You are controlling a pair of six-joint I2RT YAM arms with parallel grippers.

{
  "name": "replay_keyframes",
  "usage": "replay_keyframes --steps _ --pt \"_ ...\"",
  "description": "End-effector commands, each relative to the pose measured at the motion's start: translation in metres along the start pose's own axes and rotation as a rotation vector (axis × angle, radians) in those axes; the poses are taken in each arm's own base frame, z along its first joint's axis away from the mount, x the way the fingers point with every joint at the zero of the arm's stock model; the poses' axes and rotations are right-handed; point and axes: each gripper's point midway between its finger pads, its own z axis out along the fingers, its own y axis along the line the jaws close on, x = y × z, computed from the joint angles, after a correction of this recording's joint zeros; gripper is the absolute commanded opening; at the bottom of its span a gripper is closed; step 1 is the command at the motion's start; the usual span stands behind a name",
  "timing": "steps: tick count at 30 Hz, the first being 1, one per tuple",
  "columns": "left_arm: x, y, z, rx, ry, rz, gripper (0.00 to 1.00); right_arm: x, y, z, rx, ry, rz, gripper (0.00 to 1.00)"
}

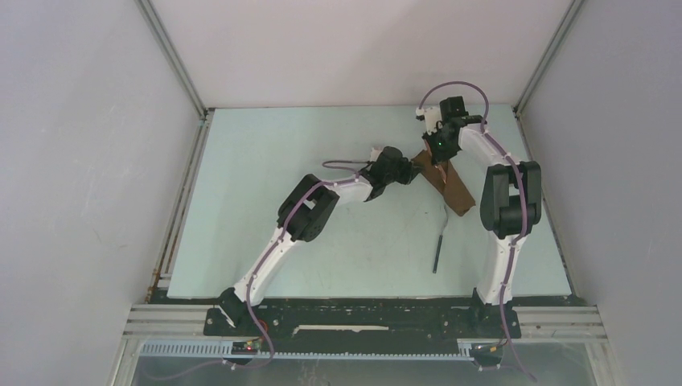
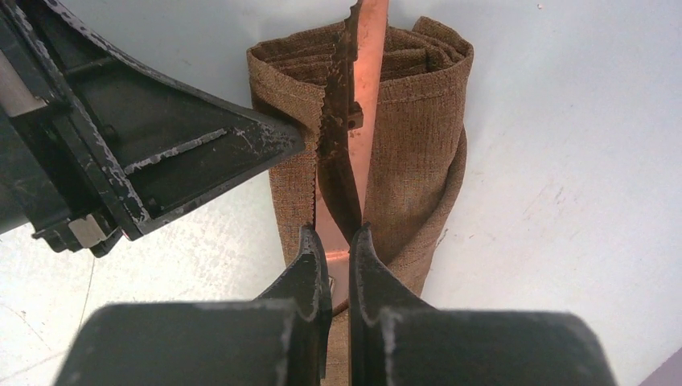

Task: Fold the napkin into a case and place the utensils inside
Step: Insert the knife into the folded napkin.

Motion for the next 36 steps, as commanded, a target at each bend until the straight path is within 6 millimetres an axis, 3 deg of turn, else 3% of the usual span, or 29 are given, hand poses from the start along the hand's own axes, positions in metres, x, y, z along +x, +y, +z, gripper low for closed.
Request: replay_keyframes --steps 1,18,26,31,36 --pt "-0.005 -0.005 0.007 -0.004 -0.037 -0.081 0.0 -0.014 -0.008 -0.025 0.058 -0.061 -0.042 0.0" --pt "-0.006 -0.008 0.01 0.014 -0.033 -0.079 0.0 0.019 -0.014 -0.012 0.078 0.039 -0.026 0.0" --pt "-0.008 -0.009 0.012 0.019 -0.034 -0.087 0.0 0.026 -0.002 -0.009 0.033 0.064 -0.029 0.0" --pt "-0.009 -0.01 0.013 0.023 -0.033 -0.093 0.0 0.025 0.006 -0.005 0.0 0.052 -0.06 0.0" --pt "-0.009 -0.01 0.013 0.027 -0.032 -0.083 0.0 0.001 0.01 -0.006 -0.021 0.02 -0.118 0.0"
